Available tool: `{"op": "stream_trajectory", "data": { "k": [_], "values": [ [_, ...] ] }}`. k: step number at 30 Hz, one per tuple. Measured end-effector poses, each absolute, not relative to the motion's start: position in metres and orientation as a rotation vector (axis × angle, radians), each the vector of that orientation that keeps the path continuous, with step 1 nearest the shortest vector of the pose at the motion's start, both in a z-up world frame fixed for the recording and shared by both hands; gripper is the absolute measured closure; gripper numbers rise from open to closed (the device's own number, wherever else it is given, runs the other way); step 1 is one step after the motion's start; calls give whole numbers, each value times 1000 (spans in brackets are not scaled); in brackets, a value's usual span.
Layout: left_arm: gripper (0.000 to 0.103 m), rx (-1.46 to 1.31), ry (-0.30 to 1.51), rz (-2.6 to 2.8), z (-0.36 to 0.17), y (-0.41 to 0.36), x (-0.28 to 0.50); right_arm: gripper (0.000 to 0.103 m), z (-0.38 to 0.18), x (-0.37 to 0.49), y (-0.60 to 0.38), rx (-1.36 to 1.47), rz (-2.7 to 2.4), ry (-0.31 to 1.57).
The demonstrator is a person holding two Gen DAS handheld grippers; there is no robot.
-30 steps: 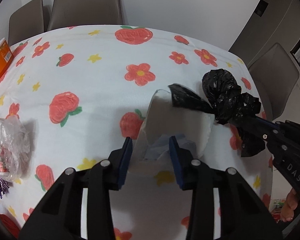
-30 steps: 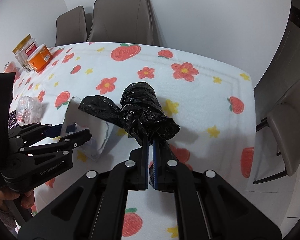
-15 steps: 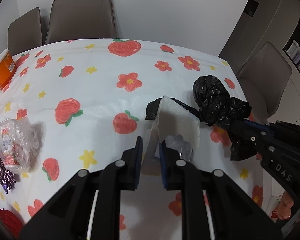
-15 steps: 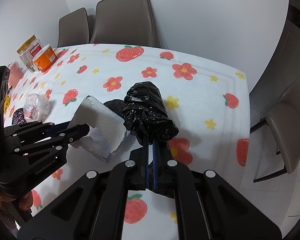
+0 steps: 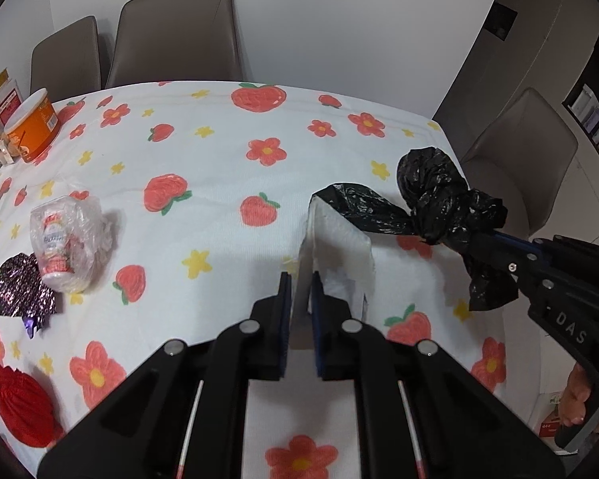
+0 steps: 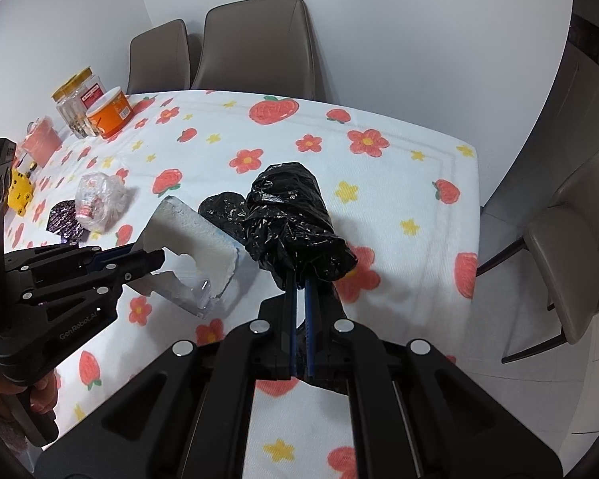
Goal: Collect trash
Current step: 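Grasp the white paper packet with the left tool while the right tool holds the black bag, then carry the white packet and black bag over the grey bin with both tools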
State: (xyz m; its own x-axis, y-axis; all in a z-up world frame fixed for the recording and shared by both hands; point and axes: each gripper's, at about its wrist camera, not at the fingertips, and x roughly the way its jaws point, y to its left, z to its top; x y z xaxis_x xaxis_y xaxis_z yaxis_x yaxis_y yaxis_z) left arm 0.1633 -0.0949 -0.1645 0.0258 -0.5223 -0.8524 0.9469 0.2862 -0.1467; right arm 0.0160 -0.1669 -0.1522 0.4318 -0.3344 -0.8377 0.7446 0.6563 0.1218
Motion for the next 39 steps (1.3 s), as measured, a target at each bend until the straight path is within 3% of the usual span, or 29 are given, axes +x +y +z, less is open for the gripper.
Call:
{"op": "stream_trajectory", "data": {
  "k": [17,39],
  "values": [
    [93,432,958,-990,-112,85,140,100,-106,2,-47,392,-466,883],
    [93,105,1015,-431,-113,453,145,100,-97,91,264,78,105,960]
  ]
}}
